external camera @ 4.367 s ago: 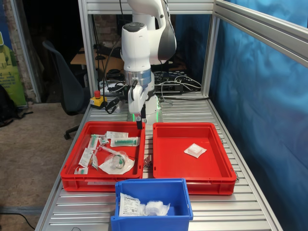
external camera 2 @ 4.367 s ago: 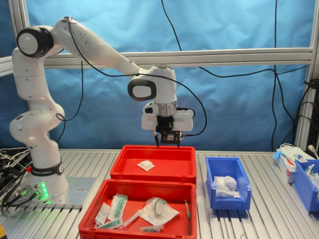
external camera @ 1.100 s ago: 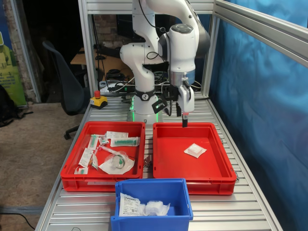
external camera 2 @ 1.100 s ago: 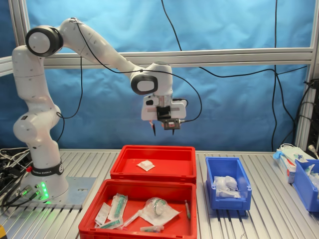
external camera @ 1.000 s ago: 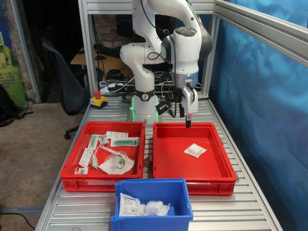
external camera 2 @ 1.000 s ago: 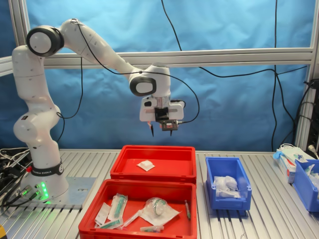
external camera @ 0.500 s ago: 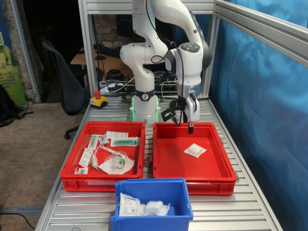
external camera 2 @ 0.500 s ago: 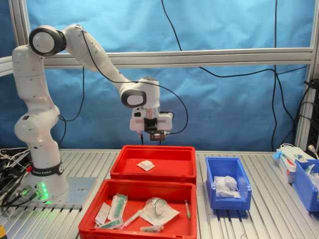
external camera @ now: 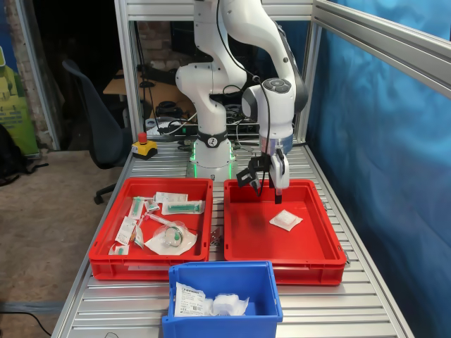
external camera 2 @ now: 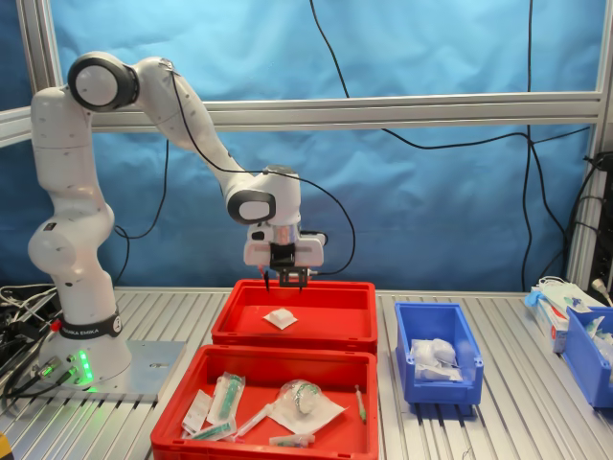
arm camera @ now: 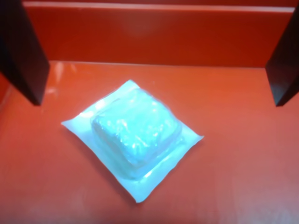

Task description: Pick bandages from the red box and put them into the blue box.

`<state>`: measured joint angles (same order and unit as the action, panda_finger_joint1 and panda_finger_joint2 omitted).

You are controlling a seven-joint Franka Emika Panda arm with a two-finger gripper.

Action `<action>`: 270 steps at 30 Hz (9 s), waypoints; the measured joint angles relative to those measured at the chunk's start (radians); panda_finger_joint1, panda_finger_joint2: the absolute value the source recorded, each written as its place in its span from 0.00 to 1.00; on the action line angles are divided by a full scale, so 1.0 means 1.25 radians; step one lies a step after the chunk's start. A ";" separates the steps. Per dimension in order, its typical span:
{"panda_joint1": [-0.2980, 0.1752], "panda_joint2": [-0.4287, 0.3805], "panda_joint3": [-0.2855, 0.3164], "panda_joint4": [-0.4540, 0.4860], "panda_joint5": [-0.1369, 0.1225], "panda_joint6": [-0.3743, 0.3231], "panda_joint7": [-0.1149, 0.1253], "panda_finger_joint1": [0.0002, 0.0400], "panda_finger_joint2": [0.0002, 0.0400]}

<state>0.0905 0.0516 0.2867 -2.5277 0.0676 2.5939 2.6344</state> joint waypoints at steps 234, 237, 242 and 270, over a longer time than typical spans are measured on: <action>0.036 0.523 -0.421 1.018 -0.024 -0.365 -0.011 0.13 0.13; 0.036 0.523 -0.422 1.018 -0.024 -0.364 -0.011 0.13 0.13; 0.036 0.523 -0.422 1.018 -0.024 -0.364 -0.011 0.13 0.13; 0.041 0.523 -0.424 1.018 -0.024 -0.364 -0.011 0.16 0.16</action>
<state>0.1419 0.7057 -0.2432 -1.2552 0.0376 2.1390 2.6203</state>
